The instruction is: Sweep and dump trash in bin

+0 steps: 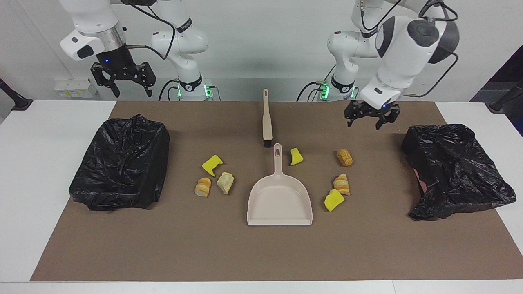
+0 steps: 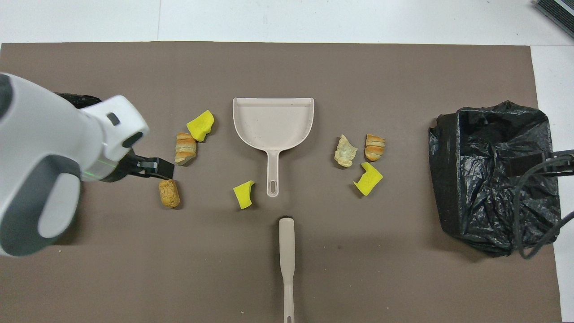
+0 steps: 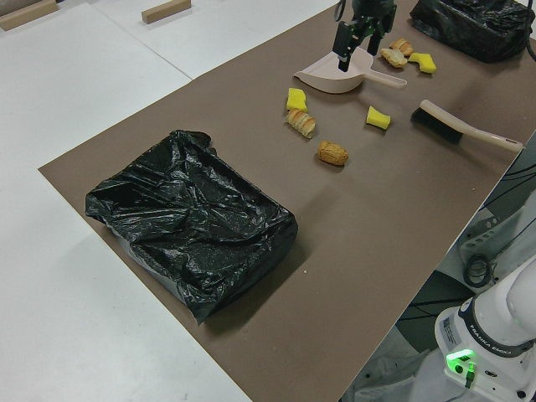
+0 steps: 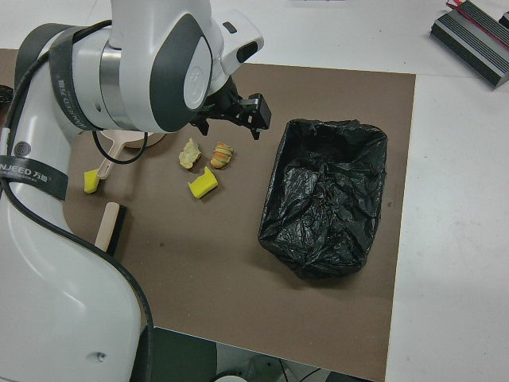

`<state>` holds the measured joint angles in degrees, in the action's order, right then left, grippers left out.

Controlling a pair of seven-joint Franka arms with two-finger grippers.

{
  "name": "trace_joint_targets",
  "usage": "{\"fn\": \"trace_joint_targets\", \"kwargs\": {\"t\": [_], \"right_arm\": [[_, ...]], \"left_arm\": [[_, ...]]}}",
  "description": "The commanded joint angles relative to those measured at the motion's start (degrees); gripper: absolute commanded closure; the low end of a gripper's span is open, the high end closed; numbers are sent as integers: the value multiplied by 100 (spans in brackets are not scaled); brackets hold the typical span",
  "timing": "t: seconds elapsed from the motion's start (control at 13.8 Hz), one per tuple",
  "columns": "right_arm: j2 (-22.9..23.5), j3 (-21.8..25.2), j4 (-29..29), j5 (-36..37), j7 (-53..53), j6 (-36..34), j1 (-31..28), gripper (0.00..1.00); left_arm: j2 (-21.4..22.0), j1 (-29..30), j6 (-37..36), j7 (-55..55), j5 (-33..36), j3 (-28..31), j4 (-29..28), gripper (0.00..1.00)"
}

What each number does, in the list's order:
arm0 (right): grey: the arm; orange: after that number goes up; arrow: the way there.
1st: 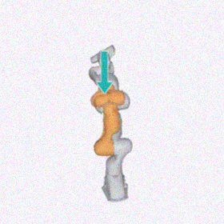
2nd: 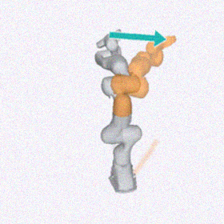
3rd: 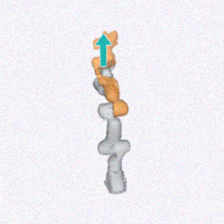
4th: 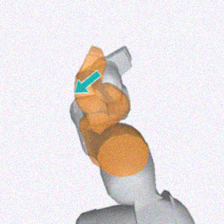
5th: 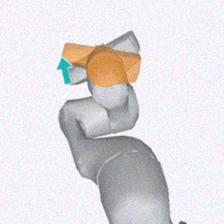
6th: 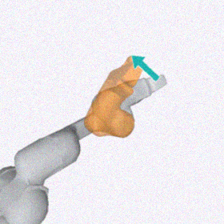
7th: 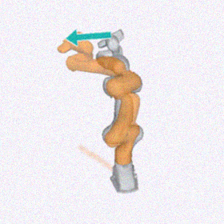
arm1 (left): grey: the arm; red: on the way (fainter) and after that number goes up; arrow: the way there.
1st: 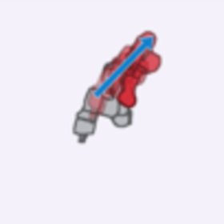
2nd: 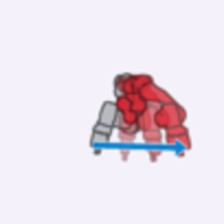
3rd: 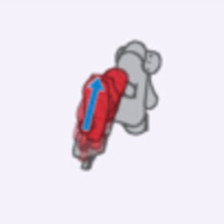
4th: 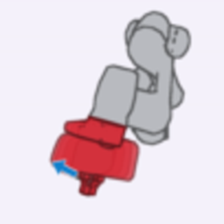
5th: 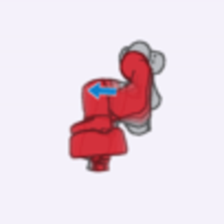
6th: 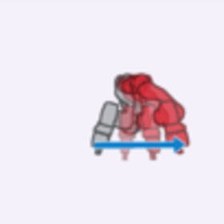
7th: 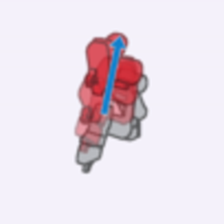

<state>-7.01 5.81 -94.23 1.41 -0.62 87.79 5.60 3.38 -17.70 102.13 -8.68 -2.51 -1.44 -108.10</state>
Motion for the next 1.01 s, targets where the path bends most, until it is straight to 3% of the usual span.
{"fn": "trace_joint_targets", "kwargs": {"t": [0.0,0.29,0.58,0.94], "right_arm": [[-55,-27,-69,0,-149,37,-59,0],[-64,-27,-87,0,-158,19,-59,0],[-37,-9,-34,26,-201,-34,-77,0],[-72,-27,-314,26,-263,54,-59,0]], "left_arm": [[866,-715,649,-702,-48,100,-1440,0],[832,-2181,1202,-2152,-127,82,-2117,0],[403,-3561,2564,-3507,-180,91,-2664,0],[-117,-4240,3085,-4071,-180,82,-2699,0]]}}
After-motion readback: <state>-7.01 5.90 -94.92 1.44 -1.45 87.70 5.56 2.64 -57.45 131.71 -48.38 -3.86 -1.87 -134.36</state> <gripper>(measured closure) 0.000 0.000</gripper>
